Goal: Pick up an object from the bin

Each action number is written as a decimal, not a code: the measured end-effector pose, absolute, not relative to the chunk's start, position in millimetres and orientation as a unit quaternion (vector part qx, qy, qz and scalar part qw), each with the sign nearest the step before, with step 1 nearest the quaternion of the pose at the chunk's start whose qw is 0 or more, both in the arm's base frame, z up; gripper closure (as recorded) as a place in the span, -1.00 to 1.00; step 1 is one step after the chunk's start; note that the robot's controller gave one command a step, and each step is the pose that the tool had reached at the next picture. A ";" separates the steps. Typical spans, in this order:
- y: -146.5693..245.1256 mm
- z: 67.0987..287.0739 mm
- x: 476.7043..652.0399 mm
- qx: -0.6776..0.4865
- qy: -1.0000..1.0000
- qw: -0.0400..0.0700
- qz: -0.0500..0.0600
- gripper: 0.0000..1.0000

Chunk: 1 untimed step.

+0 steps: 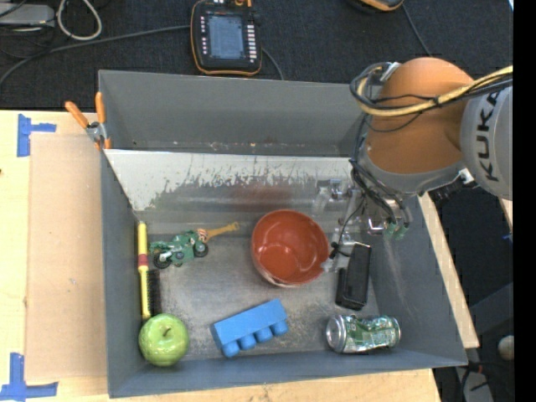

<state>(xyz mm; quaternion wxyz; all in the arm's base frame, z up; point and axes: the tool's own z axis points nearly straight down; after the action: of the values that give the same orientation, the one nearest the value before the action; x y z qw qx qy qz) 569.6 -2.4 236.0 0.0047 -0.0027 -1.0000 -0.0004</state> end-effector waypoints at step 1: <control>-2.4 240.2 571.0 -0.002 -1.000 0.001 0.000 -1.00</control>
Offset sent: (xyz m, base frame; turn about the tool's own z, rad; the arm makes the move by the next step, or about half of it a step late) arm -0.0198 0.0129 -0.1450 -0.1830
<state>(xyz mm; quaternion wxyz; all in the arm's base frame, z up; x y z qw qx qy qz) 571.0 -2.4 240.2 0.0006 -0.0024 -1.0000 -0.0004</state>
